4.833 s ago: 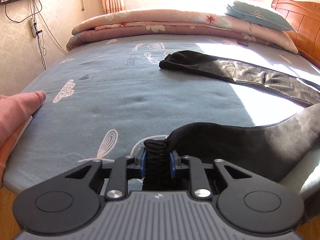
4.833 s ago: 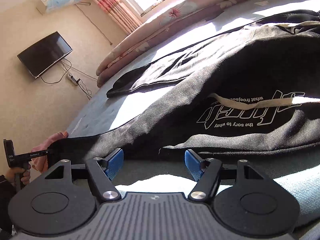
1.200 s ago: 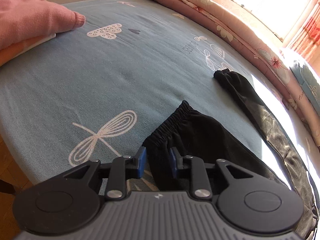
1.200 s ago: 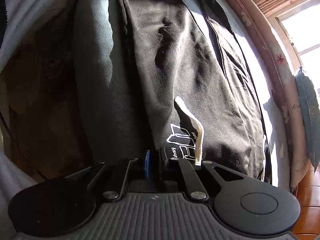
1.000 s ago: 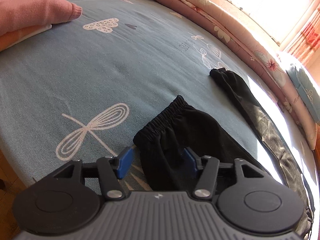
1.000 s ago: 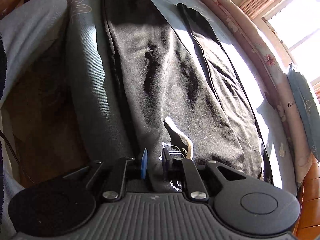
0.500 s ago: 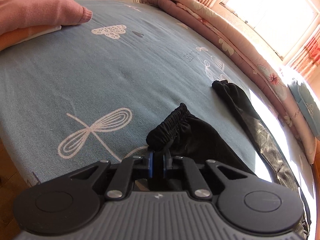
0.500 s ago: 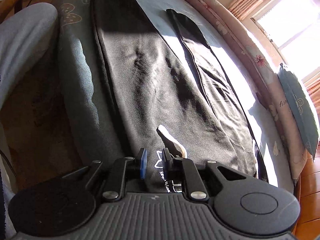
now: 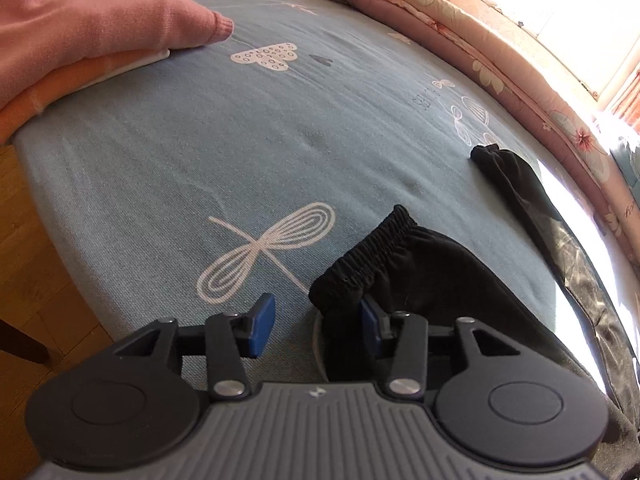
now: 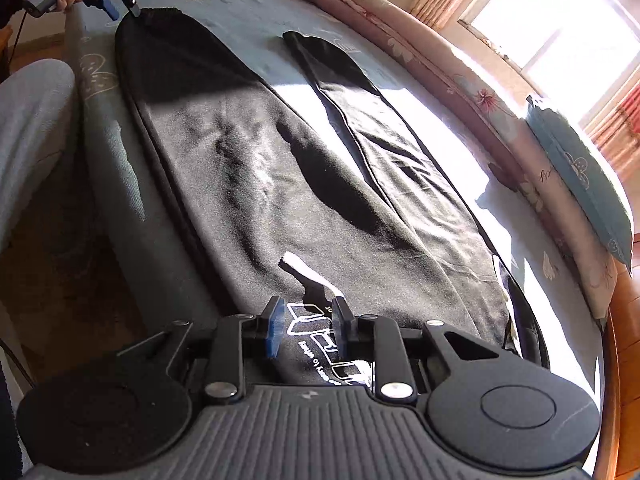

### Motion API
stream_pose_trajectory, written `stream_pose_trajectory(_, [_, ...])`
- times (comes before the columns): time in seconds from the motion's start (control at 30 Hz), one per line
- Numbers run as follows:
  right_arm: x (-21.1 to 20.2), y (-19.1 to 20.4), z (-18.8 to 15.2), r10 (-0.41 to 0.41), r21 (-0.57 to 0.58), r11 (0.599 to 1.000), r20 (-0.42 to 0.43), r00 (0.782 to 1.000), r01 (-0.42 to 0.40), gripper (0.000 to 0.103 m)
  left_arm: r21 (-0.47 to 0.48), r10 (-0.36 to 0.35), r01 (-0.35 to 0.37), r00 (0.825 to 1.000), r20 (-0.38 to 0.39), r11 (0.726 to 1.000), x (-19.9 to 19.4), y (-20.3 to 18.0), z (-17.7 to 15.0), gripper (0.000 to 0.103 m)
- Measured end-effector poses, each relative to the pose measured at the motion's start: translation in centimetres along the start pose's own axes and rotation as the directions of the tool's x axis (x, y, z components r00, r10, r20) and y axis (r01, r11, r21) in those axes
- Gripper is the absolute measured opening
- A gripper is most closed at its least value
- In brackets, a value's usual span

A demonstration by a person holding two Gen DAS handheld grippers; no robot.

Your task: Fold clothes

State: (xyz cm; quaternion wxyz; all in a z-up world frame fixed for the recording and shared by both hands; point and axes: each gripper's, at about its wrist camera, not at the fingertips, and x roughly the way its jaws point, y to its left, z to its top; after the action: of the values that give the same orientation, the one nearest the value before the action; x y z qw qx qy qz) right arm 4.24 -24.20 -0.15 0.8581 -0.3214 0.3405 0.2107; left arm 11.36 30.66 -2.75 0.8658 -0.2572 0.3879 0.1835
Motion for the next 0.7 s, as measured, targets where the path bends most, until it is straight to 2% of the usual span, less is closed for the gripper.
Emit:
stream_pose_trajectory(0.1, [-0.2,-2.5,-1.0,-0.031,0.18,0.983,0.009,0.999,0.029,0.032,0.093,0.047,-0.054,0.997,0.068,0.994,-1.9,-1.4,0.5,0.047])
stream_pose_trajectory(0.17, [-0.2,-4.3,-2.0,-0.054,0.322,0.945,0.012,0.998,0.047,0.037,0.169,0.055,-0.075,0.991,0.12,0.983,-3.3,-3.0,0.5,0.052])
stream_pose_trajectory(0.2, [-0.3,-5.2,-3.0,-0.065,0.405,0.913,0.012,0.998,0.055,0.037,0.2,0.055,-0.084,0.988,0.142,0.976,-3.9,-3.9,0.5,0.054])
stream_pose_trajectory(0.3, [-0.7,-7.8,-6.0,-0.1,0.632,0.771,0.008,0.995,0.073,0.042,0.353,0.001,-0.072,0.98,0.198,0.933,-5.7,-8.2,-0.5,0.061])
stream_pose_trajectory(0.37, [-1.0,-9.4,-8.6,-0.125,0.766,0.638,-0.001,0.992,0.082,0.043,0.458,-0.069,-0.034,0.976,0.206,0.888,-6.6,-11.3,-1.6,0.068])
stream_pose_trajectory(0.43, [-1.6,-10.8,-12.0,-0.15,0.878,0.472,-0.013,0.989,0.083,0.043,0.579,-0.16,0.024,0.97,0.184,0.815,-7.1,-15.3,-3.5,0.07])
stream_pose_trajectory(0.47, [-1.9,-11.2,-13.3,-0.158,0.908,0.41,-0.018,0.987,0.082,0.044,0.632,-0.2,0.052,0.966,0.166,0.773,-7.2,-17.2,-4.6,0.07])
stream_pose_trajectory(0.57, [-2.5,-13.0,-18.8,-0.181,0.984,0.17,-0.019,0.983,0.05,0.044,0.754,-0.3,0.134,0.95,0.087,0.643,-7.2,-22.2,-8.4,0.071])
stream_pose_trajectory(0.63, [-2.5,-14.2,-21.5,-0.197,0.998,0.063,-0.015,0.98,0.028,0.045,0.814,-0.354,0.188,0.935,0.023,0.55,-7.1,-25.3,-11.2,0.072])
stream_pose_trajectory(0.7, [-2.2,-15.3,-23.5,-0.208,1.0,-0.018,-0.005,0.978,0.001,0.045,0.853,-0.383,0.223,0.923,-0.029,0.472,-7.0,-27.9,-13.9,0.072])
